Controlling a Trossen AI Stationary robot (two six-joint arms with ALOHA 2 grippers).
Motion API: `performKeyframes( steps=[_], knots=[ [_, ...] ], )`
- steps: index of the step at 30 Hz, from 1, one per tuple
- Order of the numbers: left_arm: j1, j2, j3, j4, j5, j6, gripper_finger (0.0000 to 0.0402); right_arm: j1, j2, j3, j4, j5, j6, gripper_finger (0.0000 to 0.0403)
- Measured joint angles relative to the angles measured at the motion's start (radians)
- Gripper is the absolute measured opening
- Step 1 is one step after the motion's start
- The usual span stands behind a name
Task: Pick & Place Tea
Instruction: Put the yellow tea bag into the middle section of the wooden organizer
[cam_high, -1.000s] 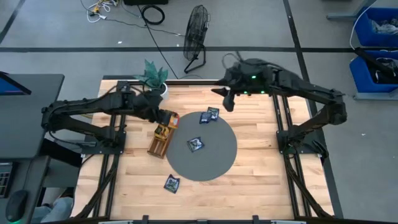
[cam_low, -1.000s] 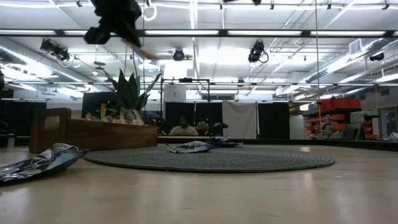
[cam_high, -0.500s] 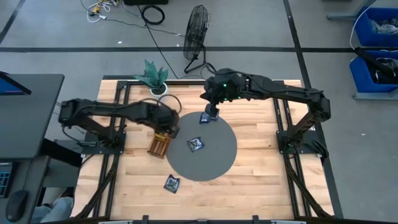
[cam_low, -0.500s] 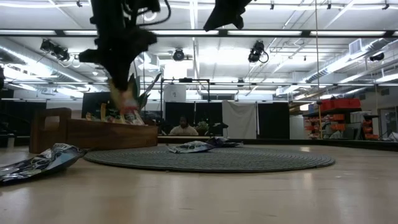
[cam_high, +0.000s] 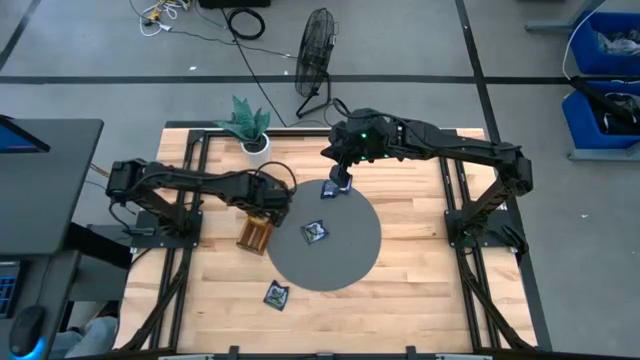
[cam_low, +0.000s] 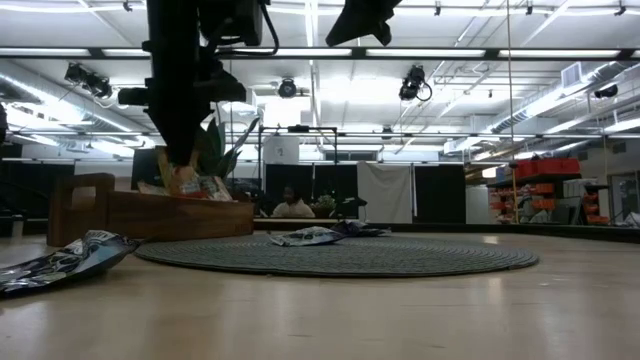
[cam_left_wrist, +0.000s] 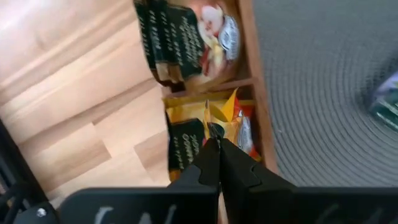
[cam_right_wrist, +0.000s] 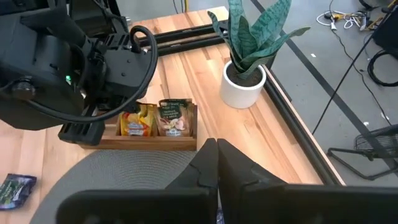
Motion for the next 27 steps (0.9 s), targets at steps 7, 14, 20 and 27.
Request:
performKeyframes(
  steps=[7, 14, 20, 27],
  knots=[
    [-0.011, 0.0, 0.0, 0.027, 0.014, -0.001, 0.0002, 0.0, 0.0, 0.0, 0.0, -0.007, -0.002, 0.0001],
    [-0.011, 0.0, -0.005, 0.029, 0.0, -0.001, 0.0002, 0.0, 0.0, 0.0, 0.0, -0.007, 0.003, 0.0],
    [-0.011, 0.0, -0.005, 0.039, -0.001, -0.005, 0.0002, 0.0, 0.0, 0.0, 0.0, -0.009, 0.013, 0.0],
    [-0.016, 0.033, -0.005, 0.043, -0.004, -0.008, 0.0002, 0.0, 0.0, 0.0, 0.0, -0.024, 0.014, 0.0]
  ],
)
